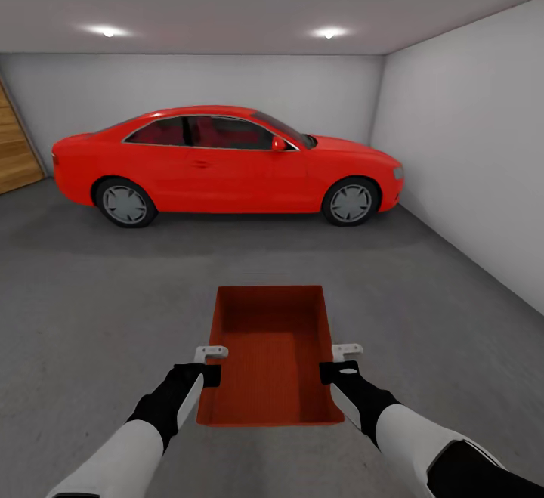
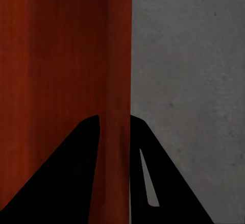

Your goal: Move the two storage containers from the living room to the garage. In the garage, place one container on the floor and stack the other container on top of it (either order is fine).

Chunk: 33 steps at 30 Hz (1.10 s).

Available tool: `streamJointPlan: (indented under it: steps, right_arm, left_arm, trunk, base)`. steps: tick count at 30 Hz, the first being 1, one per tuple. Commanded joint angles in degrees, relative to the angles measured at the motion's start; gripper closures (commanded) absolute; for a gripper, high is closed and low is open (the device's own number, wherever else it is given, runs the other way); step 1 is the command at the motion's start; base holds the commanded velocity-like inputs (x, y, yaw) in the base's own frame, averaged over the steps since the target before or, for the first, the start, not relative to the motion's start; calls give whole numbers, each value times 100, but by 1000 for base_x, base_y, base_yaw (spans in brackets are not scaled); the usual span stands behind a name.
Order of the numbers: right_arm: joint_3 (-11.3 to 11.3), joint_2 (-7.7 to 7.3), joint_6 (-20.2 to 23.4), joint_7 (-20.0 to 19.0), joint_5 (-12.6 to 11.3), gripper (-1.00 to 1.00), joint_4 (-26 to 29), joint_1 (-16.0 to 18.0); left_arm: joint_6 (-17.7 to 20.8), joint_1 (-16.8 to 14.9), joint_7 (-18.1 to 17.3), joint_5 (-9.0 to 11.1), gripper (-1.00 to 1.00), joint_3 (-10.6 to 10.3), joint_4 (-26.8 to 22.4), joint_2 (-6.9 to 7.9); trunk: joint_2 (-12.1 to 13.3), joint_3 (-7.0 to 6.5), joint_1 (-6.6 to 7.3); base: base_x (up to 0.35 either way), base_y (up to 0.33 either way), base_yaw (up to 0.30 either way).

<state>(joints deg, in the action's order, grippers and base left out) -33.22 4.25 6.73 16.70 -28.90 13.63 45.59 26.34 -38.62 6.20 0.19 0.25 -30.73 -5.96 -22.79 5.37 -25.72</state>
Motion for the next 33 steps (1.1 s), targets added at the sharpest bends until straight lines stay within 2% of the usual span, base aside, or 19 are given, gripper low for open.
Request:
streamJointPlan:
  steps: [1,25,33]
  right_arm:
    - [-36,15,39,52,-63,100,-18,2]
    - [-36,9,39,52,-63,100,-18,2]
    - [-36,14,39,52,-63,100,-20,2]
  left_arm:
    - [-379,-5,56,-221,100,36,-24,-20]
    - [-384,-5,56,-230,100,36,-30,-21]
    - [-384,-5,56,-230,100,36,-38,-27]
  trunk:
    - [-12,13,-7]
    - [-12,13,-7]
    - [-12,13,-7]
  base:
    - [321,0,0]
    - [321,0,0]
    - [290,0,-209]
